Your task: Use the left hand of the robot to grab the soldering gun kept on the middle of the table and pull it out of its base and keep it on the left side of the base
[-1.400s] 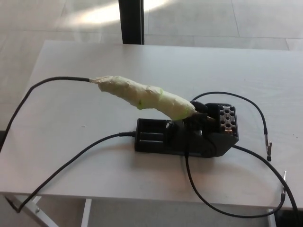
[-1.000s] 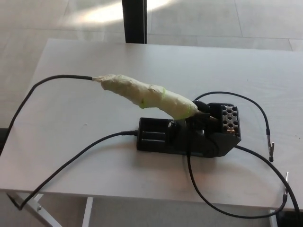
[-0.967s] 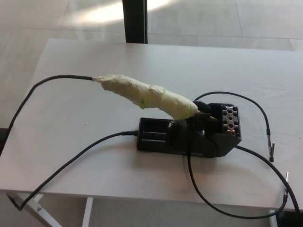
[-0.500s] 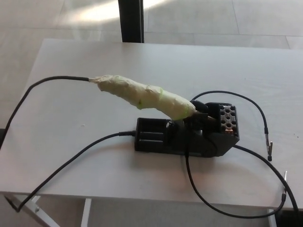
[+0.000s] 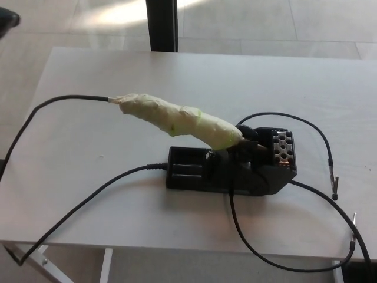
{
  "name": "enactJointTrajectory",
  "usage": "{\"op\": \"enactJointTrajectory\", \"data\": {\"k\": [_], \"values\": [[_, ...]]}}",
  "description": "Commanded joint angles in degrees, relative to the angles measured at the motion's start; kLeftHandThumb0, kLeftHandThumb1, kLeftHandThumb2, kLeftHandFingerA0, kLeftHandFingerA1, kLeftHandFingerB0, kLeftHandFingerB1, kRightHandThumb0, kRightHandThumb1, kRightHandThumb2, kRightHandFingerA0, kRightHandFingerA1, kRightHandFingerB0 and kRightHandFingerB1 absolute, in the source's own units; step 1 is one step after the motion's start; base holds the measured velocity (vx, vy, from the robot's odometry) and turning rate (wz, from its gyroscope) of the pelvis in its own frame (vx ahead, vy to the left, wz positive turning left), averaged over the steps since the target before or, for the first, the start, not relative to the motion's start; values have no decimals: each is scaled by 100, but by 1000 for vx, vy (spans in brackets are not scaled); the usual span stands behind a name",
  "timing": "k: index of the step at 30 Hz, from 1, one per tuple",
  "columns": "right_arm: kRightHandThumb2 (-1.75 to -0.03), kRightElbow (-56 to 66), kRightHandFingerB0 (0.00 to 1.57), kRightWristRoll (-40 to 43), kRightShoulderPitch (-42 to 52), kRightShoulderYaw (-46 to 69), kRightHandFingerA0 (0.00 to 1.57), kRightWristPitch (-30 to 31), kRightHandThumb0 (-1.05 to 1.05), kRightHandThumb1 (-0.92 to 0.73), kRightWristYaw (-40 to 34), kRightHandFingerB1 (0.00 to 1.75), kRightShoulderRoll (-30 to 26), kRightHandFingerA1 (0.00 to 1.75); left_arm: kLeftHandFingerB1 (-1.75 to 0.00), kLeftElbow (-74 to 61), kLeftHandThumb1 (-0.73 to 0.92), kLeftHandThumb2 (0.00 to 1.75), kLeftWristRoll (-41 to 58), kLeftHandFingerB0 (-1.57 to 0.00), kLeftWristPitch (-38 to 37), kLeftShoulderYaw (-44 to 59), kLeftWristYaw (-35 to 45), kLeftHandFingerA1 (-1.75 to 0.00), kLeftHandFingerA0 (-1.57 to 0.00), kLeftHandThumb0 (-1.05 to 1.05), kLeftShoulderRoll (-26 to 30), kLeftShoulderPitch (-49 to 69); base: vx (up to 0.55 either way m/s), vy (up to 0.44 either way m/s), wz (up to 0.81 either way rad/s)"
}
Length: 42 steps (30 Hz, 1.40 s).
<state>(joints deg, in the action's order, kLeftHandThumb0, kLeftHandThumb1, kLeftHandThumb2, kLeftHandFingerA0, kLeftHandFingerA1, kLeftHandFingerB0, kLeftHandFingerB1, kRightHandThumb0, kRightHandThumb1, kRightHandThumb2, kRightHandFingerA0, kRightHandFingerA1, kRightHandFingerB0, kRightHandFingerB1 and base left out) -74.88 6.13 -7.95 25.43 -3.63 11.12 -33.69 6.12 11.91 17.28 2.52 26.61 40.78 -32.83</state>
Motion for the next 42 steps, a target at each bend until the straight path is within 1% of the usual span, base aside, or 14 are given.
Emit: {"op": "enactJointTrajectory", "data": {"k": [1,2,6,18,19,20,22,23,26,29,32,33,34,42], "values": [[-123,66,0,53,16,-3,70,-155,-87,-21,-75,99,-193,134,-42,-91,58,58,-815,-33,485,-1272,714,-53,-46,-63,18,-491,0,0,0],[-120,59,0,72,-5,16,49,-116,-90,-7,-103,151,-198,159,-42,-72,57,58,-820,-36,500,-1390,692,-53,-46,-63,-43,-539,0,0,0],[-114,-116,7,4,-73,7,64,-109,-88,-21,-193,97,-176,126,-41,0,62,59,-980,-35,387,-1888,732,-51,-45,-65,-286,-721,0,0,0],[-112,-131,2,0,-48,-11,68,-91,-89,-20,-165,96,-255,126,-41,-113,65,60,-1506,-35,118,-2481,760,-52,-44,-67,-679,-564,0,0,0],[-91,-124,0,-4,-32,-29,42,-139,-105,-23,-134,160,-264,163,-40,-61,66,60,-1648,-34,-15,-2573,742,-51,-43,-66,-717,-666,0,0,0],[-115,-116,0,5,-27,-33,51,-165,-93,-22,-129,97,-255,123,-41,-22,66,60,-1736,-34,-52,-2634,719,-53,-44,-67,-782,-776,0,0,0],[-108,-13,0,160,-28,58,41,-126,-105,-13,-36,158,-254,165,-41,124,66,58,-1898,-36,-253,-2681,567,-54,-48,-65,-984,-988,0,0,0],[-120,-19,0,116,-34,22,62,-134,-92,-21,-76,95,-251,126,-52,173,51,89,-1923,-31,-241,-2683,569,-63,-45,-69,-1054,-1077,0,0,0],[-112,-52,0,84,-48,5,58,-139,-87,-12,-95,93,-253,122,-51,161,52,89,-2000,-31,-184,-2644,613,-62,-45,-70,-1147,-1147,0,0,0],[-95,-142,0,22,-81,-29,44,-153,-99,-21,-137,156,-265,158,-41,75,69,60,-1994,-33,-209,-2630,669,-56,-57,-68,-1331,-1155,0,0,0],[-90,-134,0,-43,-77,-107,45,-200,-105,-25,-101,153,-309,156,-40,-37,68,60,-1967,-32,-24,-2634,778,-53,-49,-65,-1491,-1095,0,0,0],[-114,-128,2,-42,-91,-116,60,-165,-98,-26,-127,100,-319,124,-41,-53,68,60,-1986,-32,-42,-2650,775,-54,-49,-65,-1539,-1075,0,0,0],[-88,-122,0,-46,-95,-129,50,-164,-104,-25,-126,151,-329,149,-40,-99,68,60,-2020,-32,32,-2685,804,-52,-47,-64,-1576,-1078,0,0,0],[-91,-122,0,-59,-153,-191,45,-186,-103,-24,-83,151,-349,157,-54,-185,55,92,-2019,-30,-196,-2711,930,-66,-50,-71,-1764,-905,0,0,0]]}}
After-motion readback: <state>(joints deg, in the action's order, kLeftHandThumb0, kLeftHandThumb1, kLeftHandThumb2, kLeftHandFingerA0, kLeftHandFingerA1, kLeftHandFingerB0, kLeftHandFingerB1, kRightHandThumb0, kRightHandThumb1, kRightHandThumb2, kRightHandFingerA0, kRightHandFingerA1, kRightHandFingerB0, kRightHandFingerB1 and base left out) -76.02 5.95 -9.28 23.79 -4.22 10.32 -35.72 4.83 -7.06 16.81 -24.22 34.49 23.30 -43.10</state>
